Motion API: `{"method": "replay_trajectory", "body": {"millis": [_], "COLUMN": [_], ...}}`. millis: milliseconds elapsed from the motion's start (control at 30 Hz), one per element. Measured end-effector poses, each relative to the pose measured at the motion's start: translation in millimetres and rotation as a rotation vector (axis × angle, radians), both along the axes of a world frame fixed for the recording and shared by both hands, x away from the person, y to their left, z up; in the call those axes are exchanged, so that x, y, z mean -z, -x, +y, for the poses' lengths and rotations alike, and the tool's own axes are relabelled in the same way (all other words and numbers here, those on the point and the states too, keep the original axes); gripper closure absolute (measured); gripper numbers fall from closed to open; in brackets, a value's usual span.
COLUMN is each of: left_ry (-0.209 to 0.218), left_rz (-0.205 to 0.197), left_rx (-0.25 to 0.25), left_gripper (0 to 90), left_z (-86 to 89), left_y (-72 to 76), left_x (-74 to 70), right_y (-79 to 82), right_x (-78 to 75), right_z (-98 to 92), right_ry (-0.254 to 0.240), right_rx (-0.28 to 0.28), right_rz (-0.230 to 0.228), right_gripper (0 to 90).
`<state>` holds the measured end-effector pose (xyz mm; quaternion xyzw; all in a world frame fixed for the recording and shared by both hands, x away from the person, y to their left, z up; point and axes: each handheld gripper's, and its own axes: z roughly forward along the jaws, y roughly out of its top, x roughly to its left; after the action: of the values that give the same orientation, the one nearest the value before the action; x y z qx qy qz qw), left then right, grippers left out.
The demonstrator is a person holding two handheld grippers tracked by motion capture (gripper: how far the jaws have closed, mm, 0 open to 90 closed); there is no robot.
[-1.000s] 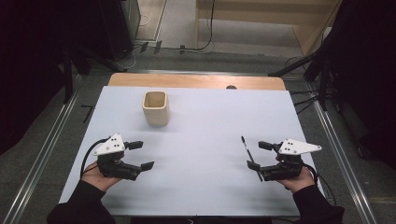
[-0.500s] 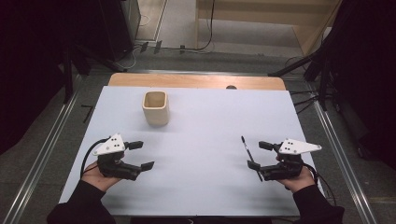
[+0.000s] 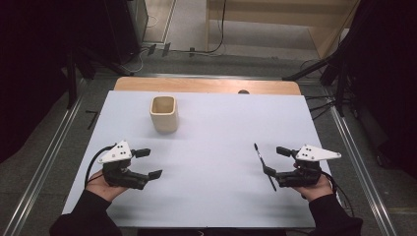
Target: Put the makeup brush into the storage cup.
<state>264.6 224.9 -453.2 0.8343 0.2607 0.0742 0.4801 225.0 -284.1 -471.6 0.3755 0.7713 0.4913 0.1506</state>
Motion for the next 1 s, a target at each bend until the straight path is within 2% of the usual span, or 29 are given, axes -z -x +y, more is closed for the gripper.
{"method": "replay_trajectory", "body": {"millis": [67, 167, 300, 600, 867, 1000], "left_ry": [-0.001, -0.005, -0.005, -0.012, -0.012, -0.011], "left_rz": [0.002, 0.003, 0.002, 0.004, 0.007, 0.007], "left_rx": [0.004, 0.007, 0.006, 0.006, 0.007, 0.011], "left_gripper": [15.9, 15.9, 15.9, 15.9, 16.1, 16.1], "left_z": [-0.4, -1.0, -1.2, -1.9, -1.7, -2.0], "left_y": [0.2, 0.1, 0.2, -0.3, -0.7, -0.3], "left_x": [0.2, 0.6, 0.6, 1.0, 1.1, 1.2], "right_y": [0.5, 0.5, -1.6, -9.7, -17.3, -24.4], "right_x": [-2.2, -2.4, -1.4, -0.2, 1.2, 3.6], "right_z": [-2.7, -4.8, -6.3, -4.5, 0.9, 5.0], "right_ry": [-0.003, -0.011, -0.037, -0.042, -0.033, -0.037], "right_rx": [0.034, 0.051, 0.086, 0.170, 0.197, 0.208], "right_rz": [-0.023, -0.026, -0.007, 0.015, 0.009, 0.031], "right_gripper": [14.4, 14.4, 14.2, 14.1, 14.1, 14.8]}}
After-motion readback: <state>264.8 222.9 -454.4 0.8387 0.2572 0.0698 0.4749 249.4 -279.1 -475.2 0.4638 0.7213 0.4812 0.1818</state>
